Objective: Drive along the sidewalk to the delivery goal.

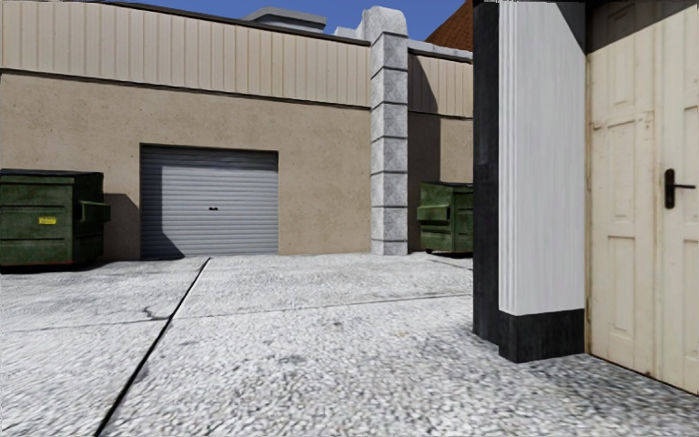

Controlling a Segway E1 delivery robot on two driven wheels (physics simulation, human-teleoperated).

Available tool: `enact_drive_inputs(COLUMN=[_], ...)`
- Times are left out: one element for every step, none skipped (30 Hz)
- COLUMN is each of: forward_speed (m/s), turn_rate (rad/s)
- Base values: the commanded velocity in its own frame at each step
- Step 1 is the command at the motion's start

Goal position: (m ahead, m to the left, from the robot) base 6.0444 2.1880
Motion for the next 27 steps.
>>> enact_drive_inputs(forward_speed=[1.18, 1.18, 1.17, 1.17, 1.17, 1.17, 1.17, 1.17, 1.17, 1.17, 1.17, 1.16, 1.16, 1.16, 1.16, 1.16, 1.16, 1.16, 1.21, 1.23, 1.23, 1.23, 1.21, 1.12, 1.12, 0.18, 0.0], turn_rate=[0.03, 0.03, 0.04, 0.04, 0.05, 0.05, 0.06, 0.06, 0.06, 0.06, 0.06, 0.06, 0.06, 0.06, 0.06, 0.06, 0.0, 0.0, 0.0, 0.0, 0.0, 0.0, 0.0, 0.0, 0.0, 0.0, 0.0])
